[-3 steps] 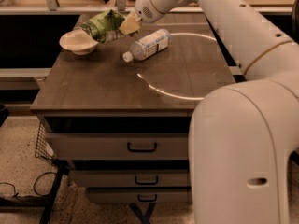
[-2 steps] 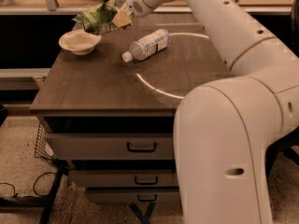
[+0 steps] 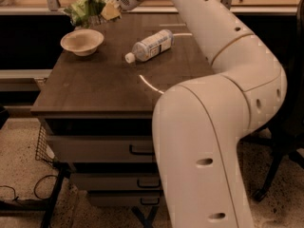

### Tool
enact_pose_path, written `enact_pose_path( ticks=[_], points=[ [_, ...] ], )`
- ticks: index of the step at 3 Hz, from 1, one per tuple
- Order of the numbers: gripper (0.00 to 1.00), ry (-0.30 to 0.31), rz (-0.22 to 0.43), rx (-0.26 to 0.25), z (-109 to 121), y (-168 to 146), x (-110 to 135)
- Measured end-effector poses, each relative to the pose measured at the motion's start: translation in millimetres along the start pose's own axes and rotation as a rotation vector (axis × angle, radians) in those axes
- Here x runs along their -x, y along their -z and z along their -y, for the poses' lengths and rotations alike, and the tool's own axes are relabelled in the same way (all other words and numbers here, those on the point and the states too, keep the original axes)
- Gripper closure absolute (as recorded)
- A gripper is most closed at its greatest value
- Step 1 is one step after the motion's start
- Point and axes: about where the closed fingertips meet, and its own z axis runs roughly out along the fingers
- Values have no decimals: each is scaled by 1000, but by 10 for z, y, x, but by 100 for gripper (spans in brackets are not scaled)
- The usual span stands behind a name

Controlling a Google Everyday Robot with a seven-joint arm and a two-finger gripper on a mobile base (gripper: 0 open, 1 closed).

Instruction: Place green jalapeno chip bag into paper bowl

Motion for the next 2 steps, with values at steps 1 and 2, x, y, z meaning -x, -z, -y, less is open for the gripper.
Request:
enact_pose_path(
  ticks=[1,2],
  points=[
    [100,13,1,22,-51,-179,86],
    [100,31,-2,39,-114,-308,171]
  ],
)
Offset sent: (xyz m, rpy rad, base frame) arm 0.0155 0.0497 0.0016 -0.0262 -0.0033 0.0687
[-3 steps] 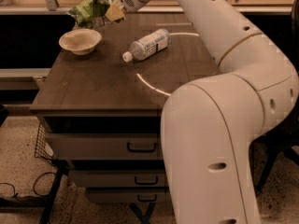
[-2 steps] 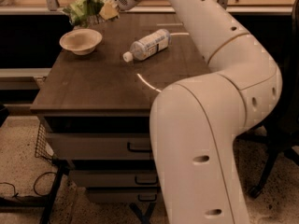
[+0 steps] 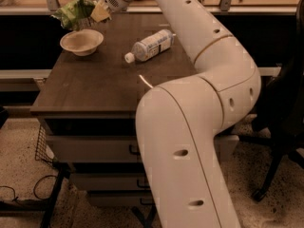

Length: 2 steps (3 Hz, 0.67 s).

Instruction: Place green jalapeno chip bag into paper bowl

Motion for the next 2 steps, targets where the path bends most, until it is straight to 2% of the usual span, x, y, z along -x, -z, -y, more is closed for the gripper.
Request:
enact_pose_path(
  ticks=[1,2],
  points=[
    [100,17,-10,5,-44,-89,70],
    [82,17,-11,11,-62,-128,61]
  ],
)
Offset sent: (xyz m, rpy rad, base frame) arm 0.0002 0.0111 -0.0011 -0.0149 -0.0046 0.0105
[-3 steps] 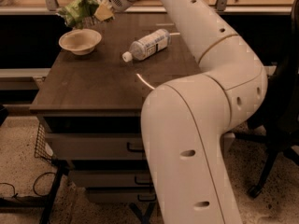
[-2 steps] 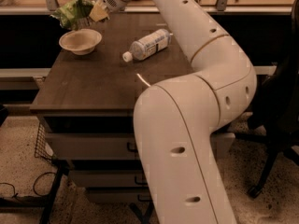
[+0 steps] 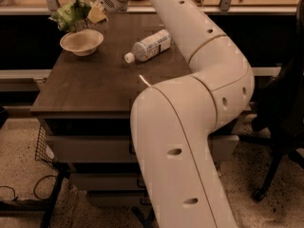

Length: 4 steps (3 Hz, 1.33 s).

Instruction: Place green jalapeno chip bag into paper bowl

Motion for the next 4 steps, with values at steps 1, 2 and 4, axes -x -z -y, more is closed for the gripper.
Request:
enact_pose_path(
  ticks=[1,2,4],
  points=[
    [60,0,-2,5,-19,-40,-7],
    [36,-1,-4,11,-38,-81,-16],
    [0,-1,-8,22,-75,-157,-32]
  ],
)
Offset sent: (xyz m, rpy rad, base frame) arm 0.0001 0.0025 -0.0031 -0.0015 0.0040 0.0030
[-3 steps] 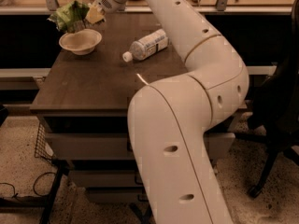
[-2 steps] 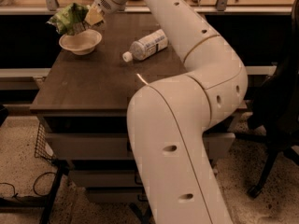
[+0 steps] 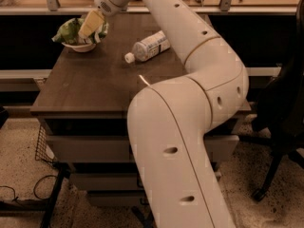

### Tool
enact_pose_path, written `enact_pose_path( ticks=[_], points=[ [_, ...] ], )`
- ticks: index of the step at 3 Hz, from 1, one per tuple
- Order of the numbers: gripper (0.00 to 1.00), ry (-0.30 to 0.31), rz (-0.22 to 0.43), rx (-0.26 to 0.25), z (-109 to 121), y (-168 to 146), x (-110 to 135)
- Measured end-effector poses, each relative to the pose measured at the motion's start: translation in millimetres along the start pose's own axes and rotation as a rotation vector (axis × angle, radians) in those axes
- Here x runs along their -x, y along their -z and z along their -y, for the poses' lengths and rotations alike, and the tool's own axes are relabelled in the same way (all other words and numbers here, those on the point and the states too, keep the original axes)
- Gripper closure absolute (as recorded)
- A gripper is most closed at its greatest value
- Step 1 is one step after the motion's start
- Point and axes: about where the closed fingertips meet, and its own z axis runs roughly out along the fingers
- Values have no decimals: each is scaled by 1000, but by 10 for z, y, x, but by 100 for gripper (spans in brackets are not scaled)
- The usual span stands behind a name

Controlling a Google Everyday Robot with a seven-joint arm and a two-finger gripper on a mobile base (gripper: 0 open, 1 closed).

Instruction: Place green jalapeno chip bag into paper bowl

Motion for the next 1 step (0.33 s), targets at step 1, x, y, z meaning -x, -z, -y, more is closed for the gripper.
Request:
enact_pose_path(
  ticks=[1],
  points=[
    [0,0,0,0,-1,-1,0]
  ],
)
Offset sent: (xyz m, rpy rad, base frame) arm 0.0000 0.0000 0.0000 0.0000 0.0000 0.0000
